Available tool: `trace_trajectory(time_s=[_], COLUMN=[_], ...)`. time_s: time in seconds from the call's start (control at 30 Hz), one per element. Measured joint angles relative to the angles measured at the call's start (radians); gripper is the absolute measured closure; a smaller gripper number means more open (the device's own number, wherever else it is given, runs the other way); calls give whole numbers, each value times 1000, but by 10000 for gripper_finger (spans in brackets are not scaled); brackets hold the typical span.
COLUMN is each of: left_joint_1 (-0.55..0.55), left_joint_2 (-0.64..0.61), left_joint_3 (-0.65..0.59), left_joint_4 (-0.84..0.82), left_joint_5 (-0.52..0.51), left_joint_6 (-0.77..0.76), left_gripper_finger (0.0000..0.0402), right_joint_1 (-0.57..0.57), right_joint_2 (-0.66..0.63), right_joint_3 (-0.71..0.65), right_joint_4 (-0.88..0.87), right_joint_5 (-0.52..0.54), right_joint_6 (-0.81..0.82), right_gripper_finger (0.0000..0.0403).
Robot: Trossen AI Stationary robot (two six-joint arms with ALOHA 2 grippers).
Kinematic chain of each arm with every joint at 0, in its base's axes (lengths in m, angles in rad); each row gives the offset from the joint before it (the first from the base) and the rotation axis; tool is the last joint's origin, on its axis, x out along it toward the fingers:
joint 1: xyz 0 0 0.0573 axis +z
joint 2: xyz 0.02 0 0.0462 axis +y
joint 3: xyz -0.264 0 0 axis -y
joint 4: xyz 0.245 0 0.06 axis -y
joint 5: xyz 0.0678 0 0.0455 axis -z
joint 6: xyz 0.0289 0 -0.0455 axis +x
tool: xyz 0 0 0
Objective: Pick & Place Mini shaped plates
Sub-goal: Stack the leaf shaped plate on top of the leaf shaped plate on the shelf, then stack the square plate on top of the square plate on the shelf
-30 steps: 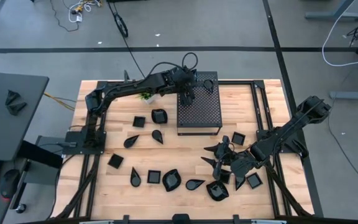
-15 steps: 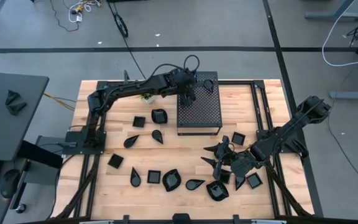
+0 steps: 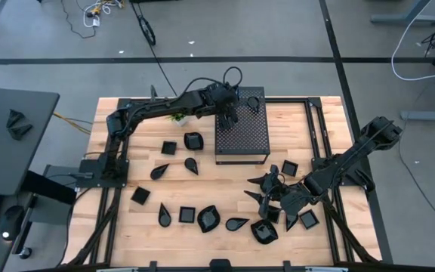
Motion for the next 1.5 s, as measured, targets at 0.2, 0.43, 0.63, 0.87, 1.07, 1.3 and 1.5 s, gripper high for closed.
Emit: trace_trajectory(time_s=[0.2,0.43,0.63,0.87,1.07,1.3,1.5], left_joint_1=[0,0,1,1,1,-20,-79], left_joint_2=[0,0,0,0,-4,-34,-53], left_joint_3=[0,0,0,0,0,80,232], left_joint_4=[0,0,0,0,-2,-130,-373], left_joint_5=[0,0,0,0,0,8,10], left_joint_6=[0,0,0,3,2,-8,-59], left_gripper_finger=[385,385,372,320,294,292,295], right_joint_1=[0,0,0,0,0,0,1], right_joint_2=[0,0,0,0,0,0,0], right_joint_3=[0,0,0,0,0,0,0], right_joint_4=[0,0,0,0,0,-3,-3], right_joint_5=[0,0,0,0,0,0,0], right_joint_6=[0,0,0,0,0,-3,-12], right_gripper_finger=[199,199,199,199,199,199,199])
